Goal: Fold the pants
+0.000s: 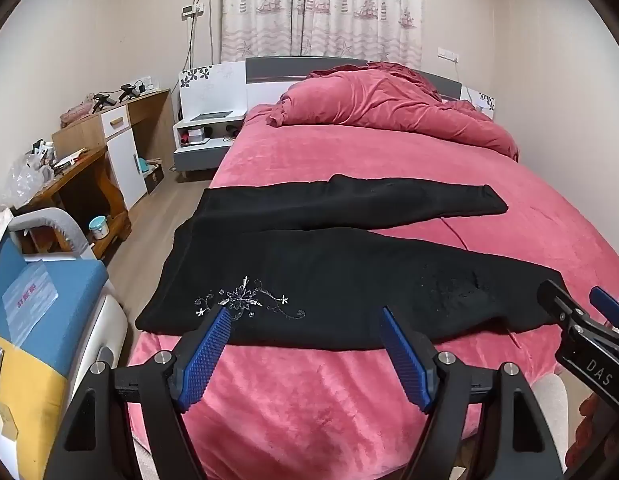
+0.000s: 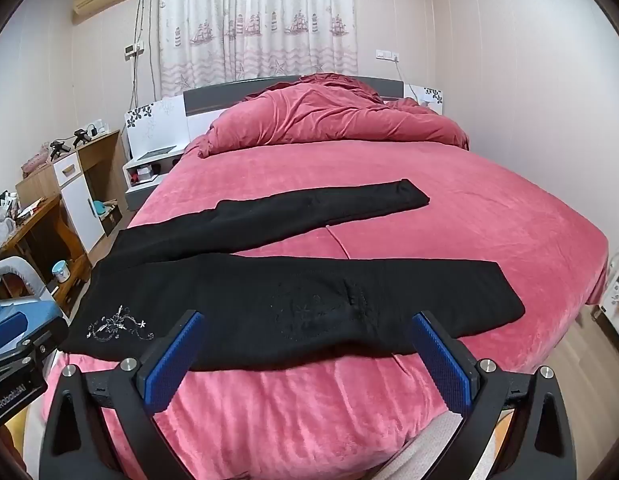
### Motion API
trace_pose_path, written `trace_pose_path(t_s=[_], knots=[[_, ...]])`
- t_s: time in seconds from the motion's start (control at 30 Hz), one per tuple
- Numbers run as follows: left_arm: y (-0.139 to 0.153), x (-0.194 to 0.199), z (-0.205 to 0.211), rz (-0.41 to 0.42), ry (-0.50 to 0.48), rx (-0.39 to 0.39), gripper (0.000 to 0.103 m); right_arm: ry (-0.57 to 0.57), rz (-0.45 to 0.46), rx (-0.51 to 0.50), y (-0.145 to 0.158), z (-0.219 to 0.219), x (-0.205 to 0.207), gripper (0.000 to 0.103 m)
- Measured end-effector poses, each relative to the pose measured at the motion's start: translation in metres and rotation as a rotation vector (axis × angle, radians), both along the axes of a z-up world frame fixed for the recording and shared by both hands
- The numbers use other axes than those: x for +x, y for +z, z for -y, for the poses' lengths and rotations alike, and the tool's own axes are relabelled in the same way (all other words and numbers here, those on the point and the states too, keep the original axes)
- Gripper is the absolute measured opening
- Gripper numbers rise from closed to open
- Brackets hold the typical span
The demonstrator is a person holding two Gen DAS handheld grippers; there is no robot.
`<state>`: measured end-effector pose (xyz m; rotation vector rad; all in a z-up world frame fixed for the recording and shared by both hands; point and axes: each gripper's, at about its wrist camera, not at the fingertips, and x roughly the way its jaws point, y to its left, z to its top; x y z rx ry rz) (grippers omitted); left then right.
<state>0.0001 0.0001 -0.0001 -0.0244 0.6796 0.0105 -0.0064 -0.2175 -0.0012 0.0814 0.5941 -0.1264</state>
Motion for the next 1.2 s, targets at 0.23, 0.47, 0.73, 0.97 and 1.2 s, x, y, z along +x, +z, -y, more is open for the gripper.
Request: trace_pose_path(t_s=[0.23,0.47,0.73,0.97,1.2], knots=[[-0.0006,-0.0002,0.0008,-0.016,0.002,-0.006,0.078,-0.004,-0.001,0.001,-0.0031,0.0019,-0.0005,0.103],[-0.0025,0.0041,-0.0037,-0.026,0.002,-0.017,0.078,-0.003,-0.008,-0.004,-0.0023,-0.0023,-0.0009,0.103],[-0.0035,0.0028,-0.0032,-0.034,0.003,-0.013,0.078,0.0,-0.023,0.001,-0.0024,-0.0021,0.001,0.103],[-0.0055,0.0039,-0.0027,-0.045,0.003,-0.009,0.078,0.001,-0.033,0.002,-0.0053,-0.0027,0.0031,0.103],[-0.0079,0.0062,-0.0022,-0.056,0.004,-0.008,0.078,0.004,-0.044,0.008,-0.0061,-0.0027,0.0051,0.103]])
